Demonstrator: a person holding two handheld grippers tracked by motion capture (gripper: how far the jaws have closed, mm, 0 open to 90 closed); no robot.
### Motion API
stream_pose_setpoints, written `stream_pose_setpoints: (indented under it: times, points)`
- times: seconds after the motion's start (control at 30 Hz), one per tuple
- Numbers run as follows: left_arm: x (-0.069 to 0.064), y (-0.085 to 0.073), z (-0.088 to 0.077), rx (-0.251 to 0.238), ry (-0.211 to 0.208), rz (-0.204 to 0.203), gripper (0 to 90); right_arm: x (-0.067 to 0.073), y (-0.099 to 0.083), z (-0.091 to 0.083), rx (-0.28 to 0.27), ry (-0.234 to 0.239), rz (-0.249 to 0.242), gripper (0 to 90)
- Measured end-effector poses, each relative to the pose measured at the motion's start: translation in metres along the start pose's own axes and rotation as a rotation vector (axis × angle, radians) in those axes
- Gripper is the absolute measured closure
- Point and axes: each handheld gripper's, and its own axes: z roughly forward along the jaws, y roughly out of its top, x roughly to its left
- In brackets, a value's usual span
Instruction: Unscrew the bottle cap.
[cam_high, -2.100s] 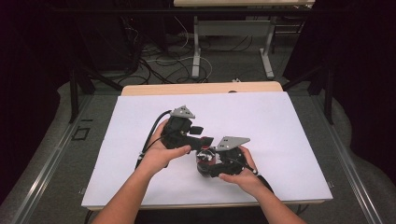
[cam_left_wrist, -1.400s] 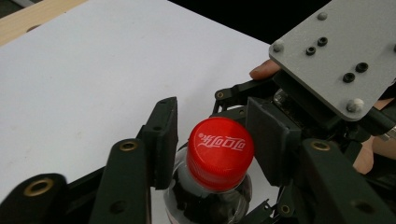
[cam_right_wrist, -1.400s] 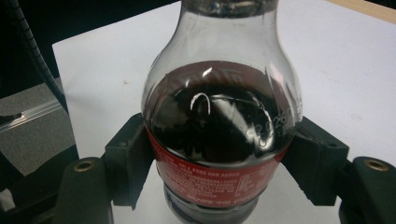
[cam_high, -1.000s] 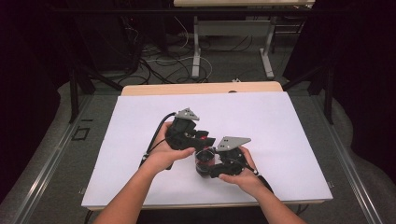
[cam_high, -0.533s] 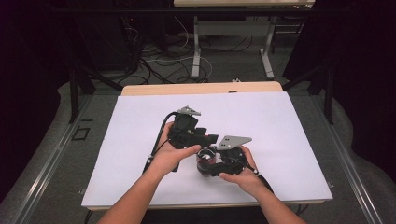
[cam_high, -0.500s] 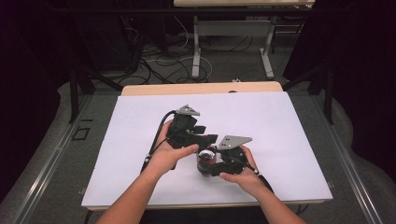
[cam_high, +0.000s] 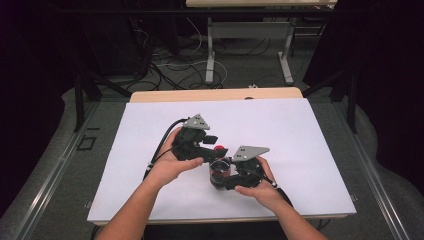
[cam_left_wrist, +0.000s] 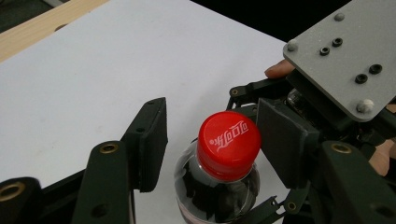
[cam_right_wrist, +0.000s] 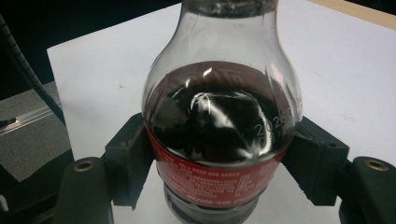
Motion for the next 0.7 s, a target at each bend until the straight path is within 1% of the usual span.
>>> stream_pose_setpoints:
  times: [0.07, 0.1, 0.13, 0.17, 0.2, 0.23, 0.27, 0.3, 0.33, 0.37, 0.43, 0.47, 0.5, 0.53, 0.57, 0.6, 0.63, 0.67, 0.7]
  points:
    - [0.0, 0.0, 0.001, -0.005, -0.014, -0.011, 47.9, 0.0, 0.0, 0.0, 0.002, 0.003, -0.001, 29.9]
    - [0.001, 0.0, 0.002, -0.006, -0.017, -0.007, 48.7, 0.0, 0.0, 0.0, -0.002, 0.003, -0.008, 29.9]
    - [0.0, 0.001, 0.003, -0.005, -0.021, -0.014, 49.8, 0.0, 0.0, 0.0, 0.001, 0.005, -0.002, 29.9]
    - [0.0, 0.002, 0.002, 0.008, -0.028, -0.018, 51.4, 0.0, 0.0, 0.0, 0.0, 0.003, -0.004, 29.9]
    - [-0.001, 0.002, 0.004, -0.001, -0.022, -0.009, 52.6, 0.0, 0.0, 0.0, 0.001, 0.003, -0.005, 29.9]
    - [-0.002, 0.002, 0.005, 0.002, -0.018, -0.018, 53.2, 0.0, 0.0, 0.0, 0.001, 0.005, -0.006, 29.9]
    - [-0.002, 0.003, 0.004, 0.015, -0.027, -0.018, 54.2, 0.001, 0.0, 0.0, 0.003, 0.003, -0.004, 29.9]
    - [-0.003, 0.003, 0.006, 0.003, -0.021, -0.018, 55.9, 0.001, 0.0, 0.0, 0.001, 0.001, -0.003, 29.9]
    - [-0.003, 0.004, 0.006, 0.012, -0.023, -0.021, 57.2, 0.001, 0.0, 0.0, 0.002, 0.0, -0.004, 29.9]
    - [-0.004, 0.004, 0.007, 0.006, -0.016, -0.028, 58.1, 0.0, 0.0, 0.0, 0.003, 0.001, -0.006, 29.9]
    - [-0.006, 0.005, 0.008, 0.008, -0.007, -0.054, 60.5, 0.0, 0.0, 0.0, 0.0, 0.001, -0.006, 29.9]
    - [-0.008, 0.005, 0.009, 0.004, 0.004, -0.072, 60.6, 0.0, 0.0, 0.0, 0.002, 0.002, 0.001, 29.9]
    - [-0.009, 0.006, 0.009, 0.014, 0.016, -0.086, 60.7, 0.0, 0.0, 0.0, 0.001, -0.001, 0.001, 29.9]
    - [-0.01, 0.006, 0.01, 0.013, 0.029, -0.103, 60.8, 0.0, -0.001, 0.0, 0.0, -0.004, 0.003, 29.9]
    - [-0.011, 0.007, 0.01, 0.015, 0.044, -0.134, 60.9, 0.0, -0.001, 0.0, 0.0, -0.005, 0.006, 29.9]
    - [-0.011, 0.008, 0.01, 0.025, 0.057, -0.143, 60.9, 0.0, 0.0, -0.001, 0.017, -0.004, 0.008, 29.9]
    - [-0.014, 0.009, 0.011, 0.019, 0.072, -0.181, 60.9, 0.0, 0.0, -0.001, 0.017, -0.004, 0.008, 29.9]
    - [-0.014, 0.009, 0.011, 0.025, 0.094, -0.207, 60.9, 0.0, -0.001, 0.001, -0.002, -0.02, 0.006, 29.9]
    - [-0.015, 0.01, 0.011, 0.033, 0.113, -0.225, 60.9, 0.0, -0.001, 0.001, 0.003, -0.025, 0.005, 29.9]
